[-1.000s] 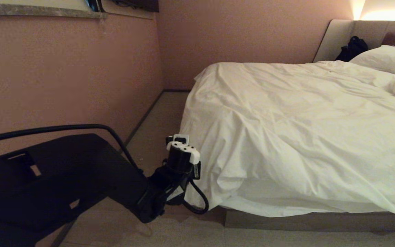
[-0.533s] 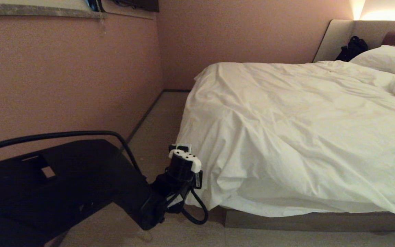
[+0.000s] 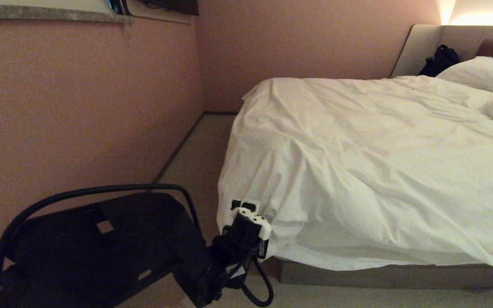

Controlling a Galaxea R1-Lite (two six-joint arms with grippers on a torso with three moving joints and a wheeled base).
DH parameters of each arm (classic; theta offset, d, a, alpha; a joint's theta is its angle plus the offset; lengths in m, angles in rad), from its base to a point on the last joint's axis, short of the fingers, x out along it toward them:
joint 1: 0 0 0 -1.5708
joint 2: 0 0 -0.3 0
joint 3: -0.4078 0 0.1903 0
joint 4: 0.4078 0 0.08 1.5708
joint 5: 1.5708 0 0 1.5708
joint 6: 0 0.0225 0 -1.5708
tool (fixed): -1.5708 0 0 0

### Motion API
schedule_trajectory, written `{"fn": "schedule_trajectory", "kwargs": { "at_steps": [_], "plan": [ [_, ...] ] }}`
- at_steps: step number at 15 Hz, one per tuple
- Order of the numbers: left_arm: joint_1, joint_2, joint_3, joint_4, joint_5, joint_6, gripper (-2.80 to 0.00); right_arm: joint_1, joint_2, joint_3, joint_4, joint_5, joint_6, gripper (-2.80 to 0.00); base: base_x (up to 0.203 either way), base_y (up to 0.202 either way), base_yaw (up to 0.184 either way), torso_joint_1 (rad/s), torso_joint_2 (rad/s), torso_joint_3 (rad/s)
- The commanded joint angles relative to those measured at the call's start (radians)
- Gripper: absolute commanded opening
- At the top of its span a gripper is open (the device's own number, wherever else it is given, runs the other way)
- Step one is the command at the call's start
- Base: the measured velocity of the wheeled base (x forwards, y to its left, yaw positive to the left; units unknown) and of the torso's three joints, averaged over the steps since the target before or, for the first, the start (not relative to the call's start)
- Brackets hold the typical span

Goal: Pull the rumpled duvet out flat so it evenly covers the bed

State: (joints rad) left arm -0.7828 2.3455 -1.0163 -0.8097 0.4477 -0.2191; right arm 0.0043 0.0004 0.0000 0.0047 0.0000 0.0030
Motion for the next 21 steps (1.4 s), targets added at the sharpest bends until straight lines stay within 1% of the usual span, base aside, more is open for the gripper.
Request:
{"fn": "schedule_trajectory", "kwargs": {
  "at_steps": [1,4,8,10,11,14,18,21],
  "plan": [
    [-0.013,0.069,-0.059,-0.006,0.008,0.0,0.0,0.0,0.0,0.0,0.0,0.0,0.0,-2.8,0.0,0.0,0.0,0.0,0.0,0.0],
    [-0.017,0.147,-0.167,0.005,0.016,0.001,0.0,0.0,0.0,0.0,0.0,-0.001,0.0,-2.8,0.0,0.0,0.0,0.0,0.0,0.0],
    [-0.016,0.242,-0.259,0.009,0.019,0.006,0.0,0.0,0.0,0.0,0.0,0.0,0.0,-2.8,0.0,0.0,0.0,0.0,0.0,0.0],
    [-0.014,0.29,-0.321,0.006,0.018,0.042,0.0,0.0,0.0,0.0,0.0,-0.002,0.0,-2.8,0.0,0.0,0.0,0.0,0.0,0.0],
    [-0.01,0.304,-0.345,0.006,0.019,0.051,-2.8,0.0,0.0,0.0,0.0,-0.001,0.0,-2.8,0.0,0.0,0.0,0.0,0.0,0.0],
    [0.013,0.331,-0.424,0.036,0.019,0.053,-2.8,0.0,0.0,0.0,0.0,0.0,0.0,-2.8,0.0,0.0,0.0,0.0,0.0,0.0],
    [0.046,0.351,-0.473,0.043,0.019,0.053,-2.8,0.0,0.0,0.0,0.0,0.0,0.0,-2.8,0.0,0.0,0.0,0.0,0.0,0.0],
    [0.075,0.394,-0.54,0.055,0.02,0.053,-2.8,0.0,0.0,0.0,0.0,0.0,0.0,-2.8,0.0,0.0,0.0,0.0,0.0,0.0]
  ]
}}
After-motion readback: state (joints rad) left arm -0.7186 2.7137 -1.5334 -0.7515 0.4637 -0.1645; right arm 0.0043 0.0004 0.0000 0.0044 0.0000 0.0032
